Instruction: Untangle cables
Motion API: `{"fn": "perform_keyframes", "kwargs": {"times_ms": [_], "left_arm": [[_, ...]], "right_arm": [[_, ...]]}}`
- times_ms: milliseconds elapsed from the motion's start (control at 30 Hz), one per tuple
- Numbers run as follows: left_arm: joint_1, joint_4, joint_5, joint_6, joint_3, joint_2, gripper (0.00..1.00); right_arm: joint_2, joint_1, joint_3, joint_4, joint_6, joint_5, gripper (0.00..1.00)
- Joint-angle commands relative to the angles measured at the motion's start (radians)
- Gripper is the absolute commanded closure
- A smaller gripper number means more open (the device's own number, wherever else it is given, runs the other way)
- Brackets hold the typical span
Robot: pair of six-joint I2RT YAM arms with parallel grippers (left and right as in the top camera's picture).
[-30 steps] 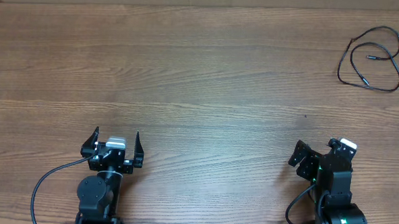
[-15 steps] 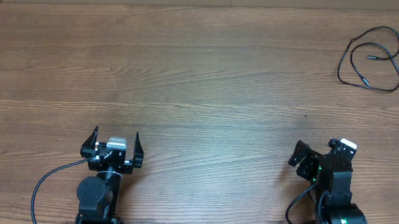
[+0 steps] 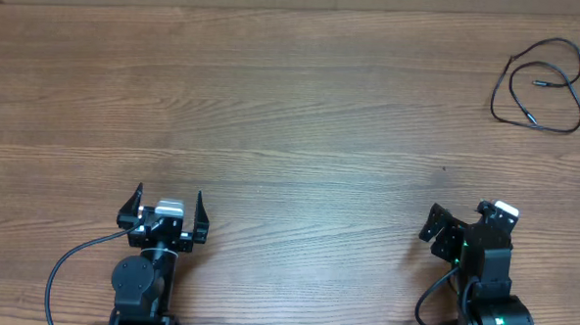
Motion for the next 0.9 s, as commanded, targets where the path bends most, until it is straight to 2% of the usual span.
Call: {"fn": "perform_keyframes", "kwargs": {"times_ms": [0,100,300,567,767,867], "left_arm": [[0.011,0.001,0.008,0.011,-0.004,-0.011,0.0],[0.011,0.001,0.008,0.011,-0.004,-0.011,0.0],[0.011,0.001,0.008,0.011,-0.004,-0.011,0.0],[0.011,0.001,0.008,0.011,-0.004,-0.011,0.0],[0.011,0.001,0.008,0.011,-0.004,-0.011,0.0],[0.011,0.001,0.008,0.011,-0.004,-0.011,0.0]], "right_arm": [[-0.058,-0.005,-0.001,0.0,0.004,0.006,0.0],[-0.14,-0.005,-0.001,0.002,0.004,-0.012,0.0],[-0.27,-0.005,-0.034,0.138,0.003,-0.023,0.0],[-0.407,-0.025,-0.254,0.489,0.004,-0.07,0.0],[-0.426,-0.075,-0.291,0.532,-0.017,-0.098,0.0],[-0.426,-0.087,-0.292,0.526,-0.139,-0.135,0.0]]}}
